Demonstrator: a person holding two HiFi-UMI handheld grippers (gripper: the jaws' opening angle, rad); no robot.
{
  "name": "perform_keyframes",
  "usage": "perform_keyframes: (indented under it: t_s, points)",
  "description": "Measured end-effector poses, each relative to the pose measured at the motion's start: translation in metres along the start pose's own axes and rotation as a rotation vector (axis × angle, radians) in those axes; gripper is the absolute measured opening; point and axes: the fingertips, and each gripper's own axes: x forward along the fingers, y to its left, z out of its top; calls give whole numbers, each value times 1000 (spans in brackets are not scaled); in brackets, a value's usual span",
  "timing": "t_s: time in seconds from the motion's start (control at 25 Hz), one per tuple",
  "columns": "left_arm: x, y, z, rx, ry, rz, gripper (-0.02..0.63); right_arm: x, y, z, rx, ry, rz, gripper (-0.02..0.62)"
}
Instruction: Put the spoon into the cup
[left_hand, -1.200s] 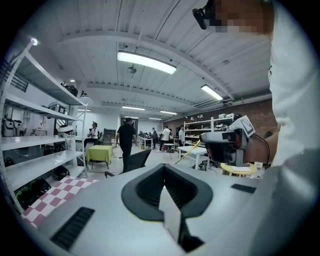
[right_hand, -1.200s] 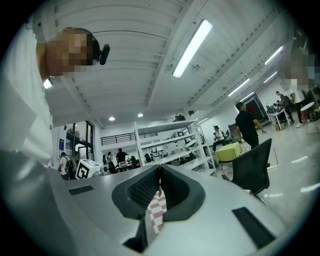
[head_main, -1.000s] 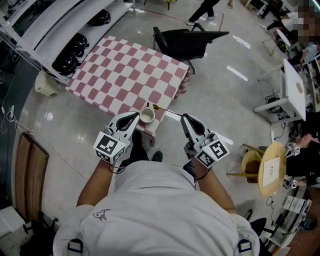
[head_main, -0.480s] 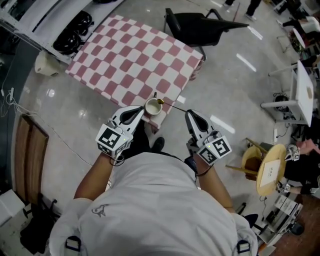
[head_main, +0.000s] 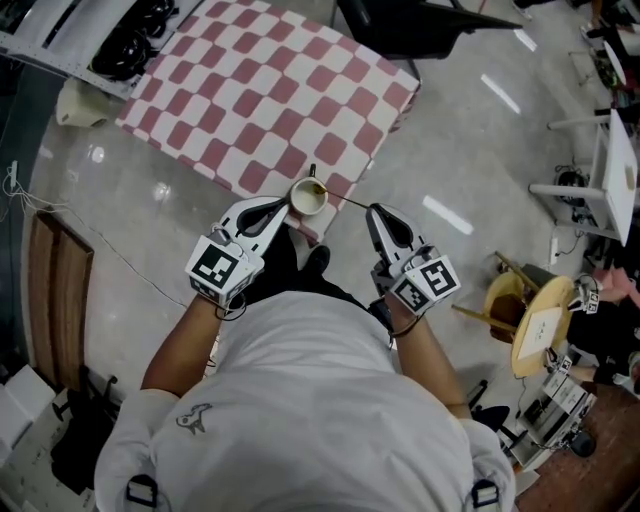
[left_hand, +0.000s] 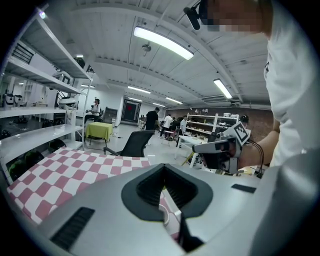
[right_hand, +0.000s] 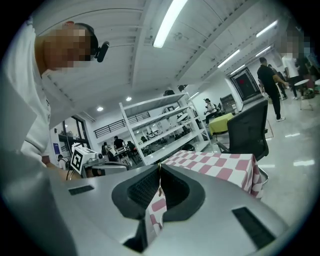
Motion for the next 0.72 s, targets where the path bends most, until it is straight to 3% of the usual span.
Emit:
perform_keyframes:
  t_s: [0.52, 0.72]
  points:
    - [15, 9, -48, -31, 48, -71, 14, 19, -24, -52, 67, 94, -27, 34]
    - [20, 21, -60, -39, 59, -63, 14, 30, -28, -72, 89, 124, -26, 34]
